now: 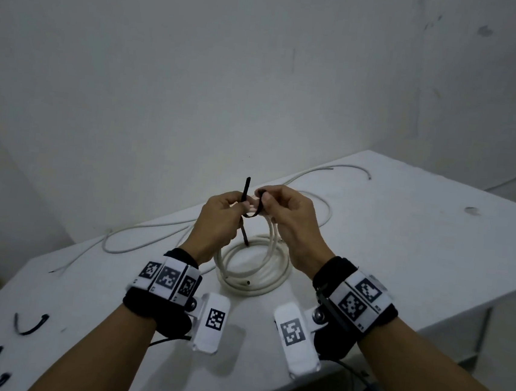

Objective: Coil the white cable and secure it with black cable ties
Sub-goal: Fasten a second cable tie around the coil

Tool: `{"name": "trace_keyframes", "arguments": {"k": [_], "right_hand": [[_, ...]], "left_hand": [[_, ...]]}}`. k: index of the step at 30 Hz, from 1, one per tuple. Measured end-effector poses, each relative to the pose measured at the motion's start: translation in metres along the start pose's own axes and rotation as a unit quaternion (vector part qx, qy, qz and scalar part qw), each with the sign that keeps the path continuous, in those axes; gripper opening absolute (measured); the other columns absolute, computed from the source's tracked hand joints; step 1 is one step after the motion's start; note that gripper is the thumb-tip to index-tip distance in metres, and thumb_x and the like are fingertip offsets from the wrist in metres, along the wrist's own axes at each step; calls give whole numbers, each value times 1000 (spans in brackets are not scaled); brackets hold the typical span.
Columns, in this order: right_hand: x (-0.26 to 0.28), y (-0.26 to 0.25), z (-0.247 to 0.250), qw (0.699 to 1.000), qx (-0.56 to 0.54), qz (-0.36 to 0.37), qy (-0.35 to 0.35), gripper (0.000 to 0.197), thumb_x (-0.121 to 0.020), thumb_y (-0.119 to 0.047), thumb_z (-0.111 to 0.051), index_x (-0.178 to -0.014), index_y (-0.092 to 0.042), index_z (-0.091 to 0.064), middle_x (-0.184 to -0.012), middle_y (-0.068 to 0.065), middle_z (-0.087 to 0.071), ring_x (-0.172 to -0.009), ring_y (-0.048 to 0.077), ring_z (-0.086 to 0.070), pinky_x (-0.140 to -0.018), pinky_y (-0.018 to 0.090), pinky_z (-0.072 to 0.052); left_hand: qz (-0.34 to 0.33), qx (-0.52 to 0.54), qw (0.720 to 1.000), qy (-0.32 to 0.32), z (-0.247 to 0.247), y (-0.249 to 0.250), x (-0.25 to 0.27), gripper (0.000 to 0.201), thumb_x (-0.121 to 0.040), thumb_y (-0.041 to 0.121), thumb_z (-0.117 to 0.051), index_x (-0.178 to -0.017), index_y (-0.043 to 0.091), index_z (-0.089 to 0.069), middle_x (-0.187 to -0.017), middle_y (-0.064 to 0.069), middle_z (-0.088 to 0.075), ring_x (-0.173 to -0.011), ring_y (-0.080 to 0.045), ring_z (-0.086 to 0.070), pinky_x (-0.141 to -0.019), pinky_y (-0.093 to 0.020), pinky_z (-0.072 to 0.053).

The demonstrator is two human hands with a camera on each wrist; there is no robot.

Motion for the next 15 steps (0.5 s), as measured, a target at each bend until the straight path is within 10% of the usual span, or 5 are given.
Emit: {"name": "trace_keyframes", "arguments": {"k": [7, 15], "right_hand": [[3, -3, 0, 999, 12, -26, -24, 21, -93, -3, -54, -78, -13, -66, -64, 3, -59, -51, 0, -51, -52, 9, -38], [-2, -1, 2, 999, 24, -16, 25, 16, -92, -7, -56, -85, -12, -69, -65, 0, -61, -56, 1, -53, -56, 16, -41]], "left_hand": [[-16, 29, 999, 31, -1, -3, -2, 18, -91, 11, -55, -102, 5, -69, -59, -5, -41, -39, -7, -28, -36, -18, -23], [-43, -12, 998, 54, 0, -12, -2, 16, -92, 14, -56, -97, 15, -71, -47, 14, -48, -44, -8, -37, -43, -18, -30]]}}
Point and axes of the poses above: each hand's wrist, its own x-axis away from the middle knuckle, its own z-axis out of the back of the hand, y = z × x, the point moved 2 cm from there along -x, towards the middle knuckle
